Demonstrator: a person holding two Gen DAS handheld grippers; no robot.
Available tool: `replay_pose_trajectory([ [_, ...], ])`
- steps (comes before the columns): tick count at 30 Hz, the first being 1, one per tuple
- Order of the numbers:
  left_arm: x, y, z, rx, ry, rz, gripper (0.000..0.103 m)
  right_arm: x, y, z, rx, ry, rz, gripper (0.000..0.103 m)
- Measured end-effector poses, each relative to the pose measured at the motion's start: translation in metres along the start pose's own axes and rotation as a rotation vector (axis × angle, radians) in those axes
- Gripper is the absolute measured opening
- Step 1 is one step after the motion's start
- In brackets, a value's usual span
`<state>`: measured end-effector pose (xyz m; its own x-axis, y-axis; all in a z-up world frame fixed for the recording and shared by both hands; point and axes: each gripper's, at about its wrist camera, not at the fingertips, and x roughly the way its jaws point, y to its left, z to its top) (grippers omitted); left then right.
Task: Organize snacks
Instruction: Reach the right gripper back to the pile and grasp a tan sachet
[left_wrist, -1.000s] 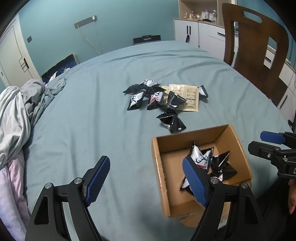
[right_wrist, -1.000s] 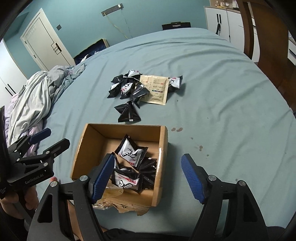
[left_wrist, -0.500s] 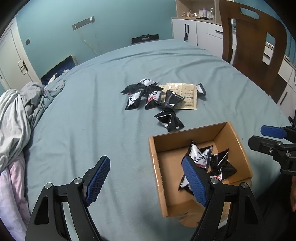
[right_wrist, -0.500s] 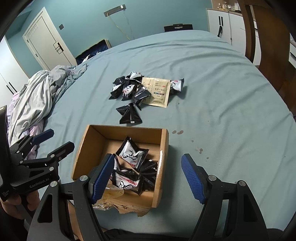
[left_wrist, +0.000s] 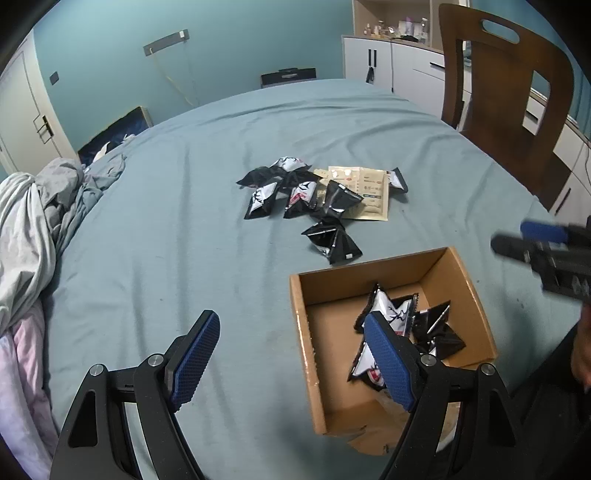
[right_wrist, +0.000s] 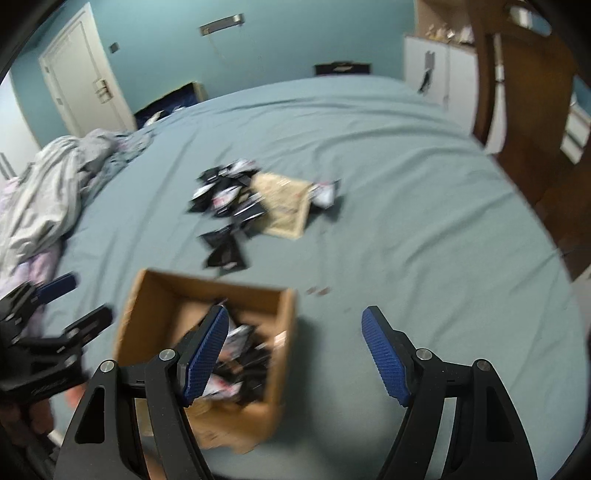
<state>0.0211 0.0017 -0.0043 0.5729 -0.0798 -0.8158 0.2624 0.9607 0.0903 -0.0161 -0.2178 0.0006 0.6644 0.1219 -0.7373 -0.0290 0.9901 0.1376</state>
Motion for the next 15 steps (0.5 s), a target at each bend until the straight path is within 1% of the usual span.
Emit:
replay_pose_trajectory([
  [1, 0.001, -0.001, 0.001, 0.001, 0.000, -0.001, 0.081, 0.000, -0.003, 0.003, 0.003, -0.014, -0.035, 0.074],
  [3, 0.001, -0.002, 0.002, 0.003, -0.001, -0.004, 0.081, 0.002, -0.008, 0.008, 0.014, -0.026, -0.072, 0.074],
  [8, 0.002, -0.004, 0.003, 0.004, -0.001, -0.011, 0.081, 0.021, -0.024, 0.026, 0.051, 0.011, -0.079, 0.074],
  [12, 0.006, -0.004, 0.004, -0.001, 0.013, -0.016, 0.081, 0.039, -0.042, 0.040, 0.120, 0.066, -0.036, 0.074],
  [15, 0.009, -0.003, 0.005, -0.005, 0.028, -0.024, 0.081, 0.059, -0.058, 0.050, 0.191, 0.131, 0.041, 0.074],
])
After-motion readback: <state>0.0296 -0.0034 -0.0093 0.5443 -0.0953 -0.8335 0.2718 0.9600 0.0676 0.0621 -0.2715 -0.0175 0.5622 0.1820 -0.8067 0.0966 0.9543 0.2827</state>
